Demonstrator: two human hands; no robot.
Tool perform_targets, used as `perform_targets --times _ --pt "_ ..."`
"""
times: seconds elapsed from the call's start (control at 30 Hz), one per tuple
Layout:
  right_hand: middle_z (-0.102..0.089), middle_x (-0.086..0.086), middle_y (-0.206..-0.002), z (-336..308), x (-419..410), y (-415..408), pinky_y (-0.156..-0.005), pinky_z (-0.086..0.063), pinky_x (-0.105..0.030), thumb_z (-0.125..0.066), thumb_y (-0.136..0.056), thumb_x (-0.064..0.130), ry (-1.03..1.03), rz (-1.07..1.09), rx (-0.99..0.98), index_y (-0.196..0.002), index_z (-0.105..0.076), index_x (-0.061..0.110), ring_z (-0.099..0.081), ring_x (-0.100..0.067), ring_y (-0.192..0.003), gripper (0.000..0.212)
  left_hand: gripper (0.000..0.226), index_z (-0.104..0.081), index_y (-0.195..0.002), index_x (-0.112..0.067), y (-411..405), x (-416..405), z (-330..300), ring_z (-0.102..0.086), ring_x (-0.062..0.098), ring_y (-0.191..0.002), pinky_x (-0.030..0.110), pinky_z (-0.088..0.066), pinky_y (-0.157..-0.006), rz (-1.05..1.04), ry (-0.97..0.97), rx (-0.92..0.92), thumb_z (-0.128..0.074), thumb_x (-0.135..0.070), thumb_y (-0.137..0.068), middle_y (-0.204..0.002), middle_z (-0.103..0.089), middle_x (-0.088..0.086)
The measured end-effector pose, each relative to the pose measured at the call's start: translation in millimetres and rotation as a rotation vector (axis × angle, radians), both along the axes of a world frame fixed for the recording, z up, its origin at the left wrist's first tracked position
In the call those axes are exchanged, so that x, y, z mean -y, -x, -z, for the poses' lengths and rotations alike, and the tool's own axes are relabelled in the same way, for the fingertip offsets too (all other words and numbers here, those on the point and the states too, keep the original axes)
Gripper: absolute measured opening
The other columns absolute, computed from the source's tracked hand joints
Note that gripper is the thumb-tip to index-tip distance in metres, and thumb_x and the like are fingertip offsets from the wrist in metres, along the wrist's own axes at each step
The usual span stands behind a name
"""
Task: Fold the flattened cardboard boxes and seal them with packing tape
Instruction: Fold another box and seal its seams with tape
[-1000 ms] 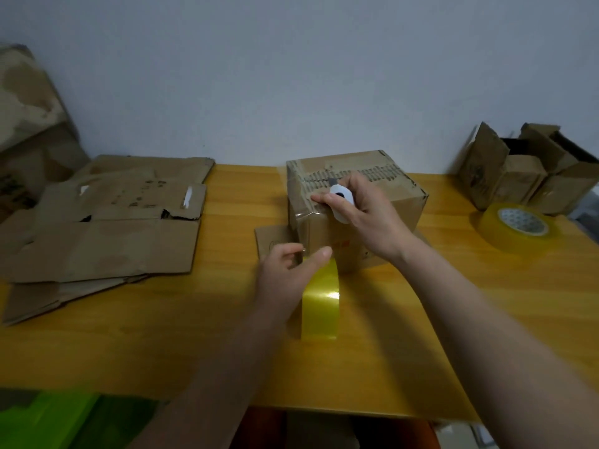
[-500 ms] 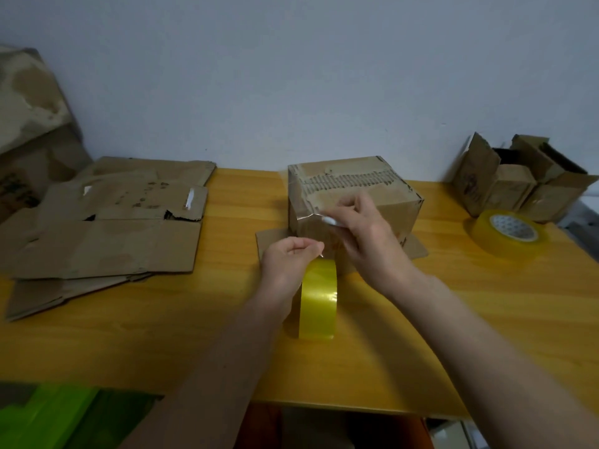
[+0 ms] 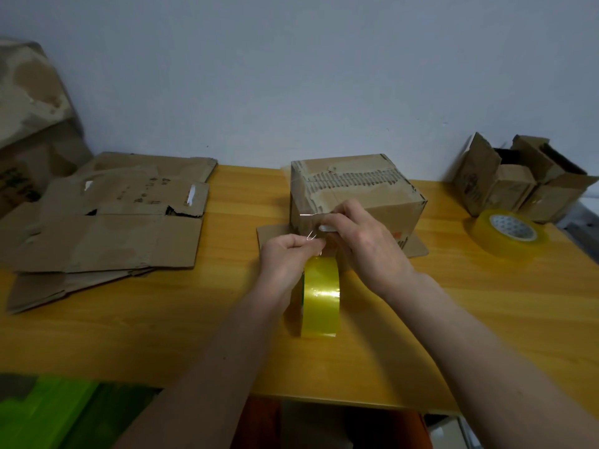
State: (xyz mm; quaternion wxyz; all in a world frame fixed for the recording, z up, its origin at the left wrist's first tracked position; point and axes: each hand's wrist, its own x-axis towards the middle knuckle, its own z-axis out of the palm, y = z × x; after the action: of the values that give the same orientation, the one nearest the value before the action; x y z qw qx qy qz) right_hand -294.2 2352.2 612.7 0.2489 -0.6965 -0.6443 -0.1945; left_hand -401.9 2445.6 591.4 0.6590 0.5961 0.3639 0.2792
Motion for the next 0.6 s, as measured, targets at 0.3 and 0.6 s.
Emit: perform_targets --times 0.3,0.6 --pt "-0.056 -0.010 -0.098 1.3 11.9 -15.1 -0.059 -0.052 -0.043 -0.059 -0.092 0.008 -0.049 0.076 -0.119 -0.107 -0.066 0.006 -0.058 -0.028 -0.078 0.017 0.009 -0.072 -0.073 -0.011 1.9 -3.0 -1.3 -0.062 -0.002 -0.057 0.009 -0.046 -0.052 0.035 -0.026 -0.010 -0.078 -0.015 -0.079 -0.068 -0.069 -0.006" --pt "-0.054 0.006 -0.097 24.5 30.9 -32.5 -0.073 -0.038 -0.012 -0.066 -0.087 0.010 0.063 0.217 -0.776 -0.094 -0.064 0.022 -0.052 -0.008 -0.087 0.015 0.009 -0.073 -0.073 -0.014 2.3 -5.6 0.0 -0.066 0.008 -0.067 0.022 -0.052 -0.064 0.085 -0.017 -0.018 -0.080 -0.018 -0.078 -0.071 -0.072 -0.005"
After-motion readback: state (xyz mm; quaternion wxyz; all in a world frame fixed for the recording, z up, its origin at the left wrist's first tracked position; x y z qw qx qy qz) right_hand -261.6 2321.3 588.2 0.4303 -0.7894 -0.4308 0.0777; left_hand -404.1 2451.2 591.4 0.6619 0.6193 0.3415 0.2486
